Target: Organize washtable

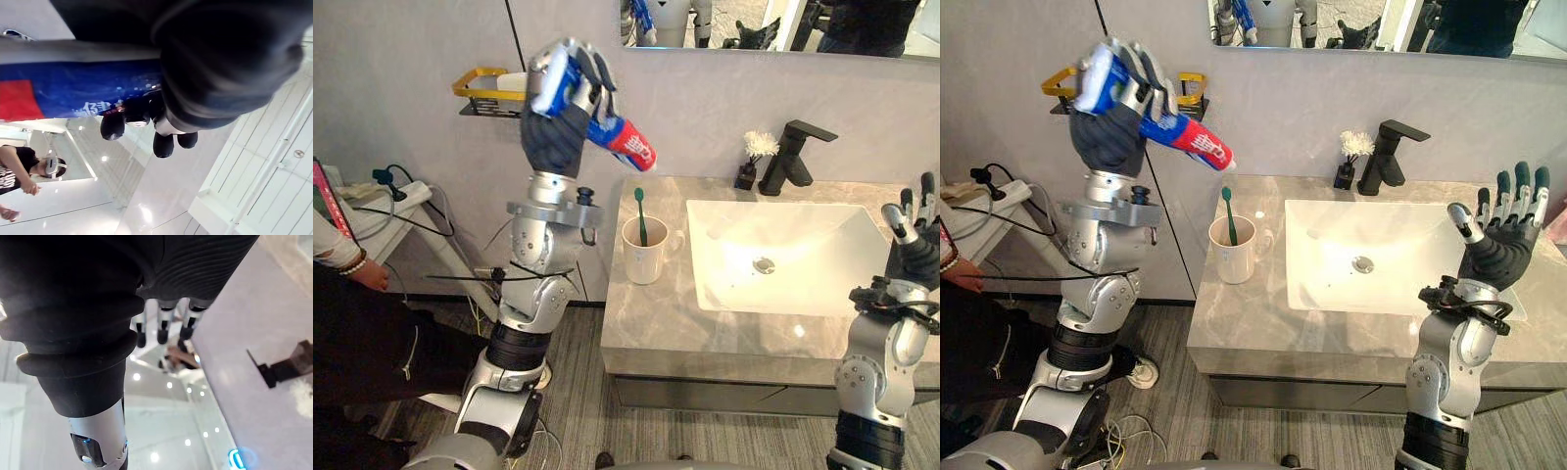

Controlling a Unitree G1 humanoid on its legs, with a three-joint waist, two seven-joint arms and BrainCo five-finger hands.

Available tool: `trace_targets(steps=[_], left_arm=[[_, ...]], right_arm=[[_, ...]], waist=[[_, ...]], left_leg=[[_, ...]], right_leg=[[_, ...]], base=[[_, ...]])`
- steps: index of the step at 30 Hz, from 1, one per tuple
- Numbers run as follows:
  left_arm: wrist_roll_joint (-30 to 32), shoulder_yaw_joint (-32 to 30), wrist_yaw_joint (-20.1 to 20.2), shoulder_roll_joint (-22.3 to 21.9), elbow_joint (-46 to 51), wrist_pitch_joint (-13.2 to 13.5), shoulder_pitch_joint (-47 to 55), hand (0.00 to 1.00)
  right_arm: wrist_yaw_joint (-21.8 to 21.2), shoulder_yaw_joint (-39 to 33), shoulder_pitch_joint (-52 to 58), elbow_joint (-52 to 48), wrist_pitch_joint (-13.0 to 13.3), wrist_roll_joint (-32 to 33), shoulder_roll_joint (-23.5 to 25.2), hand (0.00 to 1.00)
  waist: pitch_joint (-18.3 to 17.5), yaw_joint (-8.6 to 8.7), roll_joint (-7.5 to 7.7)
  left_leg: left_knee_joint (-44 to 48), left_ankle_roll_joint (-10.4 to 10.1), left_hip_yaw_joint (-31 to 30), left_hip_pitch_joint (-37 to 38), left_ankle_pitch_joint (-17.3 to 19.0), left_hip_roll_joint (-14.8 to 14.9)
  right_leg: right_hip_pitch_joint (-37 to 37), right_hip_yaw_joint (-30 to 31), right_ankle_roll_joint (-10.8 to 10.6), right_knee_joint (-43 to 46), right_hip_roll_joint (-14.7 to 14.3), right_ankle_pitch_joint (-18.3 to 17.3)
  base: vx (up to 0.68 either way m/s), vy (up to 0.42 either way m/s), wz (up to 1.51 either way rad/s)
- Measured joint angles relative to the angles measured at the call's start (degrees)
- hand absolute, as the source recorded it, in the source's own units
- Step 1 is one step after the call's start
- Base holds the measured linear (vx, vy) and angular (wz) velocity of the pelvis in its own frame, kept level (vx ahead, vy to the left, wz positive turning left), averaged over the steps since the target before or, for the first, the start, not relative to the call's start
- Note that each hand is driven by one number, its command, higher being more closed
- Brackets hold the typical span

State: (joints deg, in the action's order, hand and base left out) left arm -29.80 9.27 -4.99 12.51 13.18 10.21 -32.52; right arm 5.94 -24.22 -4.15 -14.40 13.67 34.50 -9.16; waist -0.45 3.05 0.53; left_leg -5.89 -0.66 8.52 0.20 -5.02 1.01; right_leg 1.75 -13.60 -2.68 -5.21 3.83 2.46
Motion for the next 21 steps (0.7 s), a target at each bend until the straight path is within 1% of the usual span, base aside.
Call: trace_targets(steps=[4, 8, 11, 17, 21], left_arm=[[1.92, 1.41, 0.03, 0.06, -2.69, -1.57, 0.98, 1.00], [3.33, 1.85, 0.32, 0.07, -3.26, -2.54, 2.58, 1.00], [3.60, 1.88, 1.22, 0.13, -4.84, -3.46, 2.63, 1.00], [4.13, 1.90, 1.34, 0.20, -4.84, -3.55, 2.70, 1.00], [4.67, 1.81, 2.18, 1.69, -4.83, -3.57, 4.19, 1.00]], right_arm=[[-1.09, 0.85, 1.74, 0.00, 0.14, 4.27, 0.34, 0.00], [-1.15, 1.63, 2.41, 0.01, 0.12, 5.91, 1.99, 0.00], [-1.16, 2.36, 2.43, 0.01, -0.02, 5.92, 2.04, 0.00], [-1.32, 2.22, 4.86, 0.01, -0.47, 5.92, 2.03, 0.00], [-2.90, 2.06, 6.94, 0.01, -0.76, 6.62, 2.03, 0.00]], waist=[[0.04, 0.02, -0.12], [0.03, 0.26, -0.15], [0.02, 0.19, -0.15], [0.02, -0.37, -0.20], [-0.25, -0.27, -0.73]], left_leg=[[0.00, 0.00, -0.04, 0.00, -0.01, 0.03], [0.00, 0.00, -0.25, 0.00, 0.00, 0.00], [0.00, 0.01, -0.46, -0.01, -0.01, -0.04], [0.00, 0.01, -0.79, 0.00, -0.01, -0.11], [0.00, 0.01, -1.00, 0.04, -0.02, -0.21]], right_leg=[[0.01, -0.02, -0.02, -0.01, -0.03, -0.01], [0.05, -0.07, -0.02, -0.01, 0.02, -0.01], [0.13, -0.24, 0.04, 0.00, 0.05, 0.03], [0.65, -0.60, 0.26, 0.00, 0.11, 0.16], [0.77, -0.73, 0.25, 0.02, 0.20, 0.15]], base=[[0.00, 0.000, 0.00], [0.00, 0.000, 0.00], [0.01, 0.009, 0.03], [0.01, 0.004, 0.03], [0.00, 0.000, 0.01]])
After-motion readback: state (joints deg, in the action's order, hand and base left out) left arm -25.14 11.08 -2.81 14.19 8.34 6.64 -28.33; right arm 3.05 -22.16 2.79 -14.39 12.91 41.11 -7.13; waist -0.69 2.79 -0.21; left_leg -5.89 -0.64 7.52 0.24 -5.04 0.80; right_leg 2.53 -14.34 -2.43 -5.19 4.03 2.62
